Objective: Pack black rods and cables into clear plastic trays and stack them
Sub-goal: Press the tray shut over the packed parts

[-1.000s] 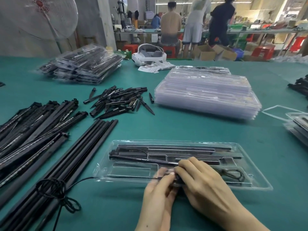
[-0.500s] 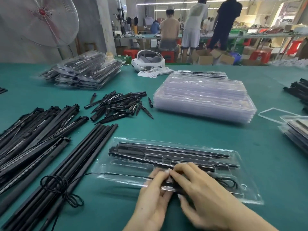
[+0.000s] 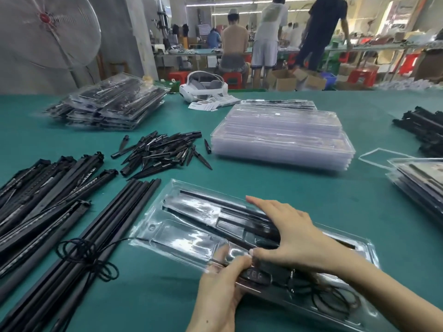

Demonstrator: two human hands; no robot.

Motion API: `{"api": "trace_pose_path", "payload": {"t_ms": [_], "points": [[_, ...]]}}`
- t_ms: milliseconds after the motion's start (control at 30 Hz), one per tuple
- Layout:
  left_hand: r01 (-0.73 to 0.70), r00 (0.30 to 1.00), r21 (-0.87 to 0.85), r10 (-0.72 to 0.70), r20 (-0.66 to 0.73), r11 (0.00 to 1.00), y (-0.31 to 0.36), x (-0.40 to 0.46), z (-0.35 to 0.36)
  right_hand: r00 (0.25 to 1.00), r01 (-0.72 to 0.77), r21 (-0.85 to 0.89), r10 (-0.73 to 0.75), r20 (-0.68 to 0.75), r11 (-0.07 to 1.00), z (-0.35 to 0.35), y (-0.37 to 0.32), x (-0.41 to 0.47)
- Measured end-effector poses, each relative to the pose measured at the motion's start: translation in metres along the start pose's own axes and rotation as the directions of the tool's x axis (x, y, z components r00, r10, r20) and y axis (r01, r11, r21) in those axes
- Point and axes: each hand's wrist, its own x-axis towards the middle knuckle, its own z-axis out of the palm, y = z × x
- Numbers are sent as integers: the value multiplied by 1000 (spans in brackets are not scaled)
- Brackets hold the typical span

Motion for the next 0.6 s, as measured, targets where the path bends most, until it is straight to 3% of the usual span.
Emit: {"api": "trace_pose_path", "payload": {"t_ms": [167,467,600], "points": [[-41,999,55,43,-34,998,-1,-2,-5,999,-21,106,18,32,994,0,-6,2],[-96,979,122,116,-170,988,-10,6,-2,995,-90,23,89,39,996,7,-15,8],[-71,990,169,89,-107,983,-7,3,-4,990,-99,129,84,114,987,4,-8,9]]}}
